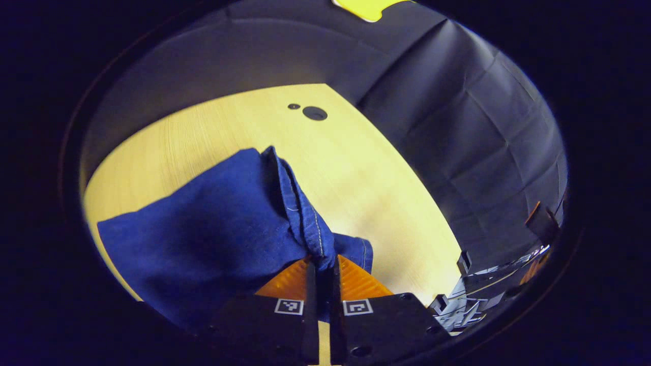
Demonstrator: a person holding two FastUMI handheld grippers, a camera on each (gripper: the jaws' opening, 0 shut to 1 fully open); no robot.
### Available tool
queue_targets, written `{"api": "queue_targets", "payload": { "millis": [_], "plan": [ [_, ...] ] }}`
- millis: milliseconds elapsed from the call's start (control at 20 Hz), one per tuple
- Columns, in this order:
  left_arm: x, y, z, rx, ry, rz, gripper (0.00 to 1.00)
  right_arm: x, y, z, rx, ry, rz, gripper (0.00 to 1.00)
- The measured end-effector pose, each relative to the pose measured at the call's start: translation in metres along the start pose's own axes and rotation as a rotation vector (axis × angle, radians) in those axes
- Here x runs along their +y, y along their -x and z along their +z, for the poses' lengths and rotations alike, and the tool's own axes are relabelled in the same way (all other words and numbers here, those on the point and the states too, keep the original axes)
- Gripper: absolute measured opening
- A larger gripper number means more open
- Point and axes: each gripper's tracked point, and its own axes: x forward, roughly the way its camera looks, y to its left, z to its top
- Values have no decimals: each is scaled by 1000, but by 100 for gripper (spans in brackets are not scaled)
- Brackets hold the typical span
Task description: Grasp the waist and the cuffs of the jeans and fold them to make the two legs overlap; first hold the waist and fold one-third of the jeans toward the cuffs, then hold the cuffs and fold the remaining one-third in the same direction to finish folding.
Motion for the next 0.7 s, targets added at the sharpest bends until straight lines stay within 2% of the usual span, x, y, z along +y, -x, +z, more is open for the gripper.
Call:
{"api": "queue_targets", "payload": {
  "millis": [50, 150, 200, 250, 300, 400, 450, 500, 600, 650, 700],
  "plan": [
    [-1, -5, -3, -6, 27, -3, 17, -4, 0, -1, 2, 7, 0, 65],
    [-7, -6, -2, -69, 76, -26, 31, -6, -1, -1, -3, 32, 5, 65],
    [-16, 4, 3, -116, 104, -48, 51, -4, -2, 0, -7, 45, 11, 65],
    [-21, 17, 10, -175, 121, -30, 75, 2, -2, 0, -12, 56, 22, 65],
    [-16, 32, 14, -244, 114, 26, 100, 8, 0, 1, -20, 71, 31, 65],
    [-15, 83, 22, -398, 44, 116, 97, 21, 10, 8, -46, 120, 42, 66],
    [-20, 115, 25, -489, 5, 154, 97, 27, 18, 11, -59, 151, 44, 71],
    [-27, 148, 23, -571, -30, 189, 96, 33, 27, 17, -81, 184, 40, 71],
    [-40, 223, 5, -731, -81, 282, 96, 47, 48, 29, -138, 242, 31, 77],
    [-47, 255, -10, -796, -97, 327, 96, 54, 61, 35, -165, 262, 27, 84],
    [-51, 282, -30, -857, -103, 373, 96, 65, 74, 39, -192, 277, 27, 85]
  ]
}}
